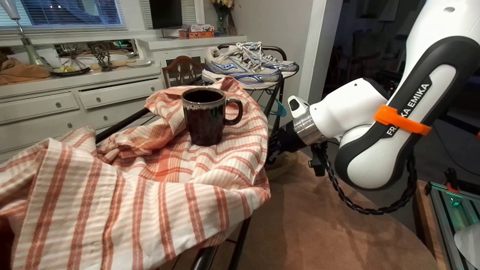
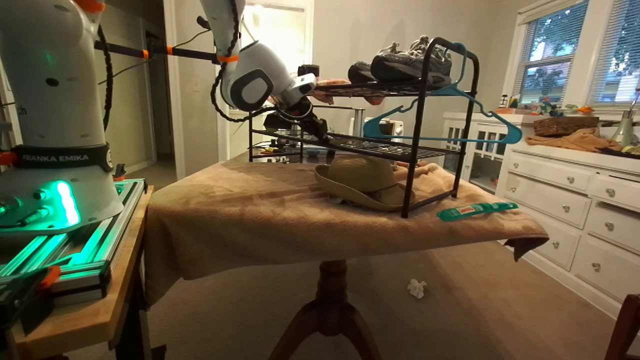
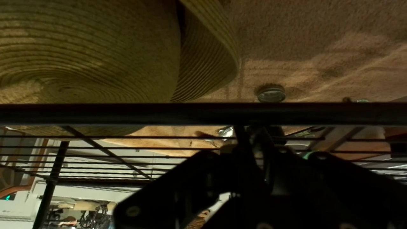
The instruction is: Put the yellow pencil in the brown mug.
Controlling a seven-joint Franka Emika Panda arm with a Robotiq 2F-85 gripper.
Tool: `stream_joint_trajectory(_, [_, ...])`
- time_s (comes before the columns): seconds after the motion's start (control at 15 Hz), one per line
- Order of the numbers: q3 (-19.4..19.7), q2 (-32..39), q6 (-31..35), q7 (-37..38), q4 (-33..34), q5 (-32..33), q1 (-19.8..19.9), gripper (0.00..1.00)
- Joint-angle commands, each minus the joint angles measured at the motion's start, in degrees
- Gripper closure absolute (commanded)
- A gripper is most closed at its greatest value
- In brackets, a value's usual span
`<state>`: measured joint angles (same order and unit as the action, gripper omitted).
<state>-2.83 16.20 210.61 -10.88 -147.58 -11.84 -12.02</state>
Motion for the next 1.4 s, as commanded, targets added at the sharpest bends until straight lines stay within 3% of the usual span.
stream_joint_trajectory(0.0, [0.75,1.11,1.35,1.27,0.38,0.30,-0.45,0.98])
stream_joint_trajectory(0.33, [0.80,-1.09,0.65,1.68,-0.38,-0.30,-0.59,0.98])
stream_joint_trajectory(0.87, [-0.36,-10.83,-3.97,3.47,-3.83,-0.90,0.57,0.98])
stream_joint_trajectory(1.07, [-1.62,-16.23,-10.94,7.61,-5.89,2.74,2.19,0.98])
stream_joint_trajectory(1.2, [-2.26,-21.11,-18.98,13.90,-7.08,9.06,2.96,0.98])
stream_joint_trajectory(1.33, [-1.13,-25.05,-26.11,19.68,-7.35,13.37,0.18,0.98])
